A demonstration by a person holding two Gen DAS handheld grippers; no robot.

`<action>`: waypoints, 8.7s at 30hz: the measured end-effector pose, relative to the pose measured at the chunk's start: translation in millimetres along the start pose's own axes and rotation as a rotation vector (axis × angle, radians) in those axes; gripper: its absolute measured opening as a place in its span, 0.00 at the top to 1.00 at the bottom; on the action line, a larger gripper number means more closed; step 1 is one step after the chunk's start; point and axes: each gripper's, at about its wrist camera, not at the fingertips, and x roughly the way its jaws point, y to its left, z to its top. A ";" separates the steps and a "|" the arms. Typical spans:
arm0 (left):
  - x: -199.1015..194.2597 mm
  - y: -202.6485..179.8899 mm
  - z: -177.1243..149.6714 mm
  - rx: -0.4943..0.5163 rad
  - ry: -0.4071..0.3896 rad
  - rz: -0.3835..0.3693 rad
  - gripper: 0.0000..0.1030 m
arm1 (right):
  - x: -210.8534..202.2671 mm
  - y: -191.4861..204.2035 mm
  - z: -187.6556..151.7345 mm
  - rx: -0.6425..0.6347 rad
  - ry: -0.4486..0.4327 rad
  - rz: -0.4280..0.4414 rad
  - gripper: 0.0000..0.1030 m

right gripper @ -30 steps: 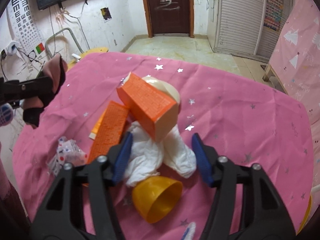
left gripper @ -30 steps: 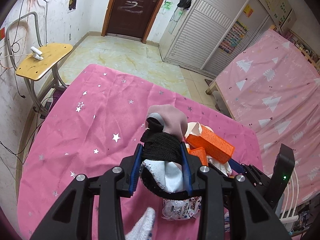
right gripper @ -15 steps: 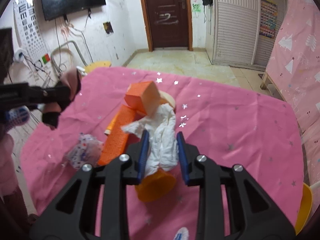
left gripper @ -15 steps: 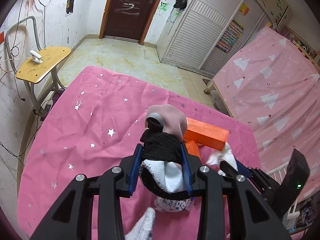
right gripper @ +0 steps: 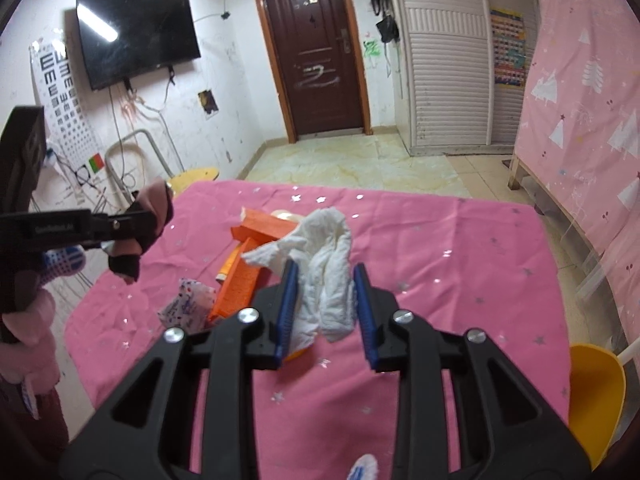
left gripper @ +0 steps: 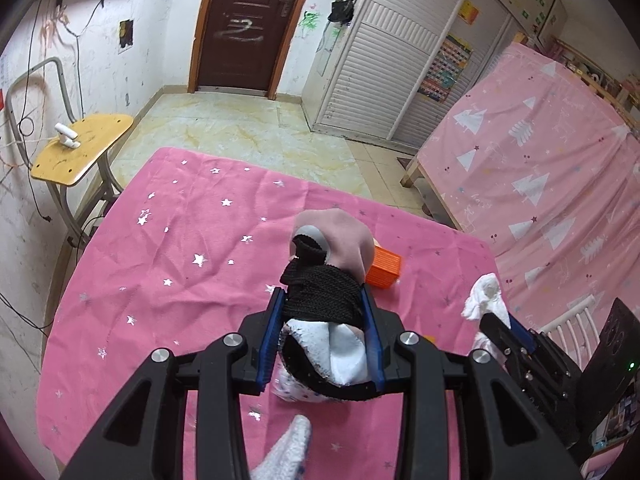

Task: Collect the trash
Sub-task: 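Carry the sock bundle and tissue to the yellow bin and release both, then move both open tools back over the table toward the remaining items, then grasp the Nepia tissue pack with the left tool while the right tool grasps the orange lid, then carry the tissue pack and orange lid to the yellow bin and release both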

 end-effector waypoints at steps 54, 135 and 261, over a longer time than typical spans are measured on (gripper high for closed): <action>44.2 -297.7 -97.2 0.513 0.178 -0.302 0.73 | -135.1 -257.8 -109.7 0.500 -0.219 -0.390 0.55; 30.4 -85.5 -25.9 0.106 0.107 -0.095 0.33 | -39.5 -73.8 -42.2 0.143 -0.084 -0.061 0.32; 54.3 -358.6 -129.9 0.698 0.134 -0.261 0.65 | -187.9 -274.6 -101.3 0.586 -0.414 -0.447 0.30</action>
